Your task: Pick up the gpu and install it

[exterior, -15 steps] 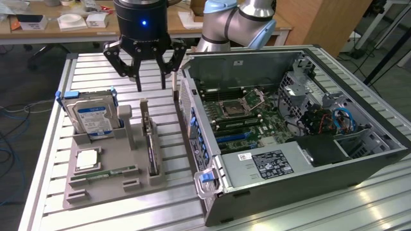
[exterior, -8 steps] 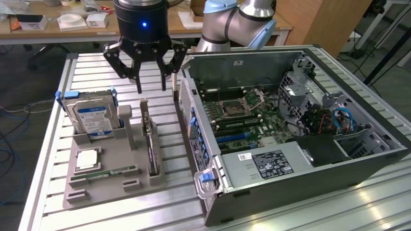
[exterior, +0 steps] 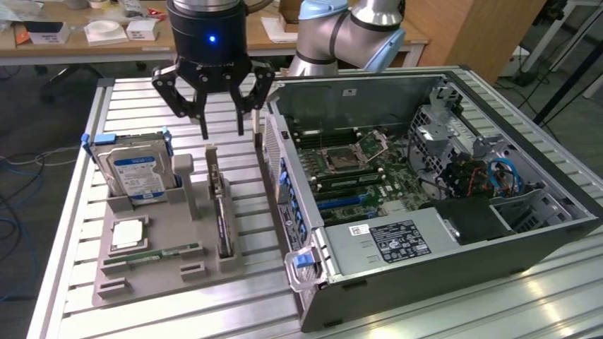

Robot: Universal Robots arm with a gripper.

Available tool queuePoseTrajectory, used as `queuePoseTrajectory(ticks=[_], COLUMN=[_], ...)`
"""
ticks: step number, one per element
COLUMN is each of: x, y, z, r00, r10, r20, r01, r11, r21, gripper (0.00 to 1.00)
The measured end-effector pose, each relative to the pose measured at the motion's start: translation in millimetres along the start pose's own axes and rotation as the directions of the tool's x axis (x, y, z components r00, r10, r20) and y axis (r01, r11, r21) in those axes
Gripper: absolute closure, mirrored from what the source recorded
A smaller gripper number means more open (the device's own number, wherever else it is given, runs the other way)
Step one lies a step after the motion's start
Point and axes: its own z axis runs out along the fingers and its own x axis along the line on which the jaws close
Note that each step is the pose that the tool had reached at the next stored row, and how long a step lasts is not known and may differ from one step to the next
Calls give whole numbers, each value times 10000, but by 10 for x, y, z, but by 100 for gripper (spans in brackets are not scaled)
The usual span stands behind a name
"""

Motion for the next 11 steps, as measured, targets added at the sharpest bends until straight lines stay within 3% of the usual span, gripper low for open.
queuePoseTrajectory(ticks=[11], x=[1], y=[-19], z=[41], r00=[10000], r10=[-1], r20=[1], r01=[1], r11=[10000], r21=[29], gripper=[47])
